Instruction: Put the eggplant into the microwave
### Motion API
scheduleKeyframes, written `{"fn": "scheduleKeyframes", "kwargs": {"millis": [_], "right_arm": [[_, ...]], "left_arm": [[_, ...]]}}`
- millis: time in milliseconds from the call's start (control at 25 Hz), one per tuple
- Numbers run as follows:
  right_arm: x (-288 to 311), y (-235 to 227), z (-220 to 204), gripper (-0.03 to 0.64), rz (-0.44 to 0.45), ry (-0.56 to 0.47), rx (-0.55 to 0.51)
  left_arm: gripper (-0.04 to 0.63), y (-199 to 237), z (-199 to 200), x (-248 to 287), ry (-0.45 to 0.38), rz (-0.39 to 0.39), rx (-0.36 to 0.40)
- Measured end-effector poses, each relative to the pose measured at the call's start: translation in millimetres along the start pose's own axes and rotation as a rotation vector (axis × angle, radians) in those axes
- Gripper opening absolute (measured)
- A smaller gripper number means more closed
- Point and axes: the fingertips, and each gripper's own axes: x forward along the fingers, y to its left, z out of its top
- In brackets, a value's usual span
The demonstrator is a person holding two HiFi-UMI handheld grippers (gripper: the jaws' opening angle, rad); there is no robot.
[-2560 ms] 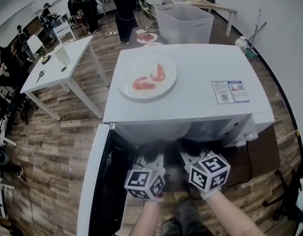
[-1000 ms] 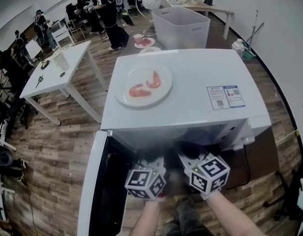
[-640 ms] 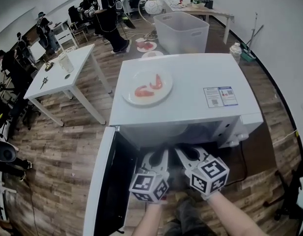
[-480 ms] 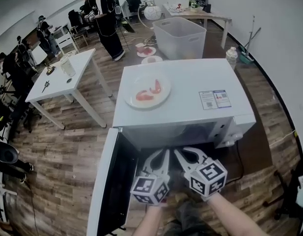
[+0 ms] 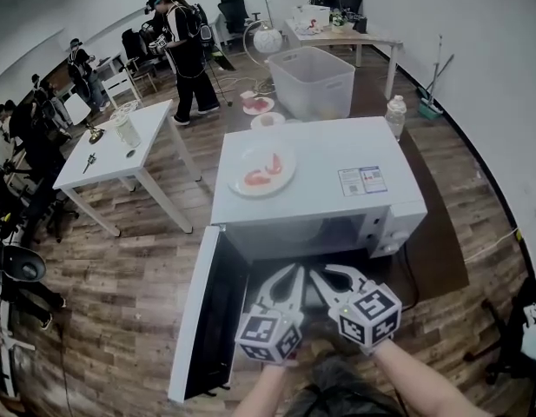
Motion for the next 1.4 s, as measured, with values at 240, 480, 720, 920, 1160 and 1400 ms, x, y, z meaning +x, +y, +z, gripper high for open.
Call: {"fn": "scheduleKeyframes", "kwargs": {"millis": [240, 480, 720, 920, 1160, 1400], "right_arm": [[-14, 12, 19, 0.0, 0.016, -0.022, -0.003], [-22, 27, 29, 0.0, 0.03, -0.034, 0.015], [-32, 36, 32, 0.0, 0.026, -0.043, 0.018], [-37, 37, 30, 0.0, 0.014, -0.042, 0.004], [-43, 44, 32, 0.0, -0.008, -0.053, -0.021], [-56, 52, 30, 0.0, -0.034, -0.077, -0.004]], "left_arm": [[0.0, -11, 10, -13, -0.001, -0.001, -0.001], [0.0, -19, 19, -26, -0.005, -0.001, -0.012], [0.0, -26, 18, -37, -0.003, -0.003, -0.02], [0.0, -25, 12, -46, 0.001, 0.01, -0.032], [0.0, -29, 16, -54, -0.014, 0.019, -0.019], [0.0, -35, 20, -64, -0.026, 0.023, -0.015]]}}
